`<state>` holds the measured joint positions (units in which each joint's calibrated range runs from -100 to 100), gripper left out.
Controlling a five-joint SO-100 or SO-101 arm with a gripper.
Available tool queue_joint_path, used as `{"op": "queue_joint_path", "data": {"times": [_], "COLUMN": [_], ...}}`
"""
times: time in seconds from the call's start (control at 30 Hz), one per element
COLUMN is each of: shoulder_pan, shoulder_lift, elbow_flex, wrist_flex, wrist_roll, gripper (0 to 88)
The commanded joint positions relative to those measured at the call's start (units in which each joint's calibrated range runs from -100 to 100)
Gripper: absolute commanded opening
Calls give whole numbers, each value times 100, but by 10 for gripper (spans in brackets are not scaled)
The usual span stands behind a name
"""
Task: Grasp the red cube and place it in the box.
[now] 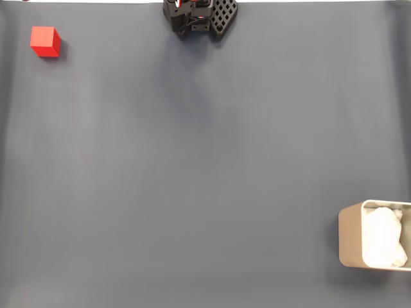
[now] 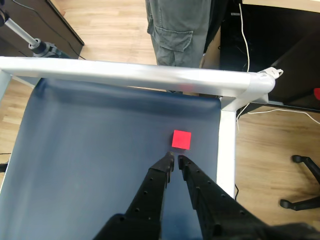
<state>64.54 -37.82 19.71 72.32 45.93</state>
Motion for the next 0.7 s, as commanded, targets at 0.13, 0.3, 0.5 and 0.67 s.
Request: {"op": "queue_joint_path", "data": {"times": [0.13,0.3,0.5,0.67], "shoulder_pan": [229,272,300,329], "shoulder_lift": [-213,-282,-273,-265], "elbow_flex": [520,784,949,1131], "wrist_flex": [-486,-535,-617,-936], "wrist_roll": [-39,-63,-142,-205], "gripper": [9,75,157,210]}}
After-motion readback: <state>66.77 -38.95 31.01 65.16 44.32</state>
